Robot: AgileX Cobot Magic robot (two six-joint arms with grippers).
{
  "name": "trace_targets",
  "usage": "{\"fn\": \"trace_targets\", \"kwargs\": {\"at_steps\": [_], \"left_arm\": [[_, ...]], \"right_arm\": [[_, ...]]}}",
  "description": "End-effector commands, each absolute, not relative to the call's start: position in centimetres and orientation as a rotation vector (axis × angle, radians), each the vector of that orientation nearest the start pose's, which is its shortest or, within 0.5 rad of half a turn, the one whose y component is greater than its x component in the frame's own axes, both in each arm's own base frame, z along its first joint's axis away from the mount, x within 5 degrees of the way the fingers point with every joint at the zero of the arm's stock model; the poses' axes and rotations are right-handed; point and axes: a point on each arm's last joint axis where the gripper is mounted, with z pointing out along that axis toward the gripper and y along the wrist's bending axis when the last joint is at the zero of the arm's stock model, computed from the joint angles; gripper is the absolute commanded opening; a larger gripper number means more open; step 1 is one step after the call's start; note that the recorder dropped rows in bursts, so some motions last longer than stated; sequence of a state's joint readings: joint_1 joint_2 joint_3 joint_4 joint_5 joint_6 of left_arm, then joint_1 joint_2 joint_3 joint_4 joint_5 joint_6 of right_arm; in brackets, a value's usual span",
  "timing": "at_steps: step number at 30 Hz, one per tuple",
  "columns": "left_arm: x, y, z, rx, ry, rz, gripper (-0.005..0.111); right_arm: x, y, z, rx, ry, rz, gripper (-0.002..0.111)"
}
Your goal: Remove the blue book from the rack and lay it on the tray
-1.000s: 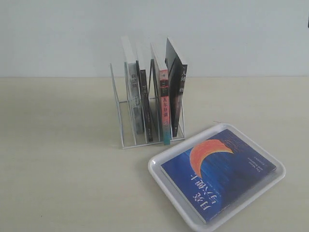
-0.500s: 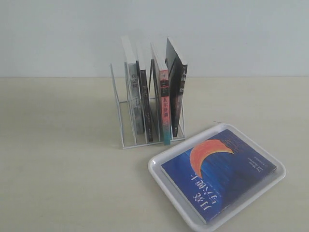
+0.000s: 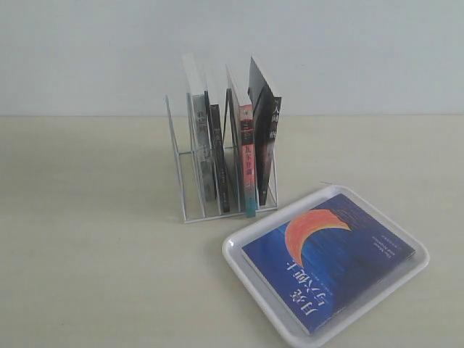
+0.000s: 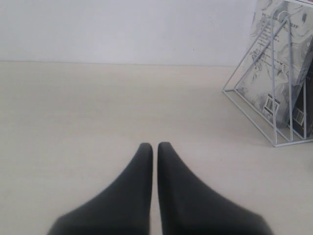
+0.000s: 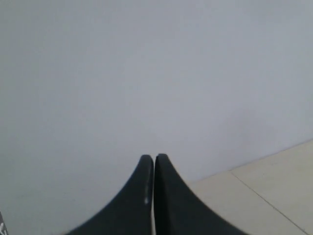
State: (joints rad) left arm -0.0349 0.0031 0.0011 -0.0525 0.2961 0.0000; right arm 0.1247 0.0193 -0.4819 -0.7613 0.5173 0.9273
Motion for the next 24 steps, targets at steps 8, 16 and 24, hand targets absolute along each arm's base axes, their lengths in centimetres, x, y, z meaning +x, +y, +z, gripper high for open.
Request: {"fn": "trace_targets", "kwargs": {"at_steps": [8,16,24], "left_arm": [[5.4,-0.3,18.7,-0.007,1.776,-0.077,0.004],[5.4,-0.3,18.7,-0.007,1.776,-0.077,0.004],[5.4,-0.3,18.7,-0.007,1.776,-0.077,0.004]], "right_arm": [[1.5,-0.2,31.2,-0.122,1.492,-0.01,0.0],[3.9,0.3,25.8,-0.09,1.608,0.072,0.0],[4.8,0.5,22.0,-0.115,1.723,0.059,0.0]]}}
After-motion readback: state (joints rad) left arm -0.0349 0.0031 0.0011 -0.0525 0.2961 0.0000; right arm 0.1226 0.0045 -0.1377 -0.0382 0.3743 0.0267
